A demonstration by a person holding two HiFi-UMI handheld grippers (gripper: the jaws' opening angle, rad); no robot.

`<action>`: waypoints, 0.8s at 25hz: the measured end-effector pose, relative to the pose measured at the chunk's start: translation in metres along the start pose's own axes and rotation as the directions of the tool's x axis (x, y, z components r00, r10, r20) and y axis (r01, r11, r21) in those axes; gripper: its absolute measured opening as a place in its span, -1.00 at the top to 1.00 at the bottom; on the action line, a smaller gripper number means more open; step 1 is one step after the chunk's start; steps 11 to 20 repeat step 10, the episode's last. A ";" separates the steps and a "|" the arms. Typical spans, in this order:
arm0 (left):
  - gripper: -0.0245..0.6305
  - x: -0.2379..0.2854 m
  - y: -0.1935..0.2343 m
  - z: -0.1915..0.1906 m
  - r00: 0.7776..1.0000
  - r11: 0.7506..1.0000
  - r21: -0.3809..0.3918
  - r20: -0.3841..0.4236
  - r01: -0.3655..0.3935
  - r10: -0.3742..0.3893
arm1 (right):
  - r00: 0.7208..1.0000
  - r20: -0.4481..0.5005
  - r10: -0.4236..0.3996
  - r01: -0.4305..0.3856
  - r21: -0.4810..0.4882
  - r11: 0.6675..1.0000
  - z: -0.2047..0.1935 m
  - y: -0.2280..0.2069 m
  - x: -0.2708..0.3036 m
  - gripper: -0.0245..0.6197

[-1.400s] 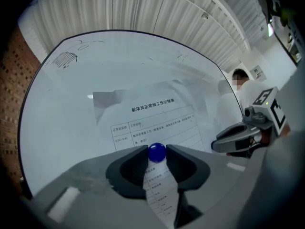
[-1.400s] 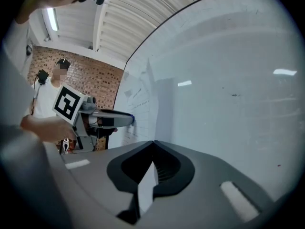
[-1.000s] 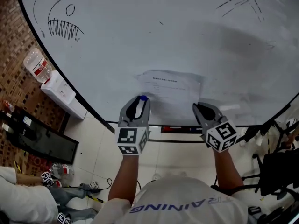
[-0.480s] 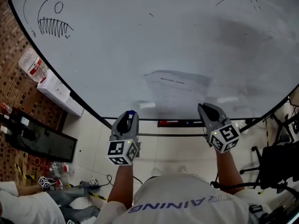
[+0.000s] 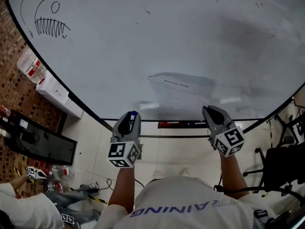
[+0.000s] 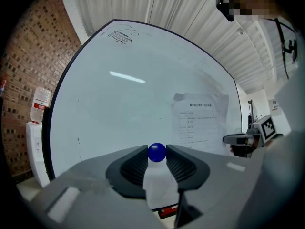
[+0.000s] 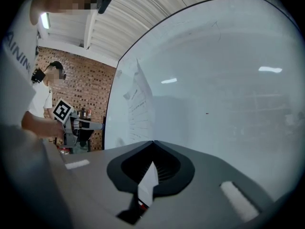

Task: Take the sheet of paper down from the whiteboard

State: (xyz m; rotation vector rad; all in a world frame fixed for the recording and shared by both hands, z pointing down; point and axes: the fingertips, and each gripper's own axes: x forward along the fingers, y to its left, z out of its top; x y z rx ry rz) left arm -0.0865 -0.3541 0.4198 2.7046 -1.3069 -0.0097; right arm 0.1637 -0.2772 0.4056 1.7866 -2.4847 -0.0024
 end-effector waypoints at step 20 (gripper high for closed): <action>0.53 0.000 -0.004 0.004 1.000 1.000 0.001 0.009 0.004 -0.004 | 1.000 0.006 0.002 -0.002 -0.001 1.000 0.002 0.001 -0.003 0.90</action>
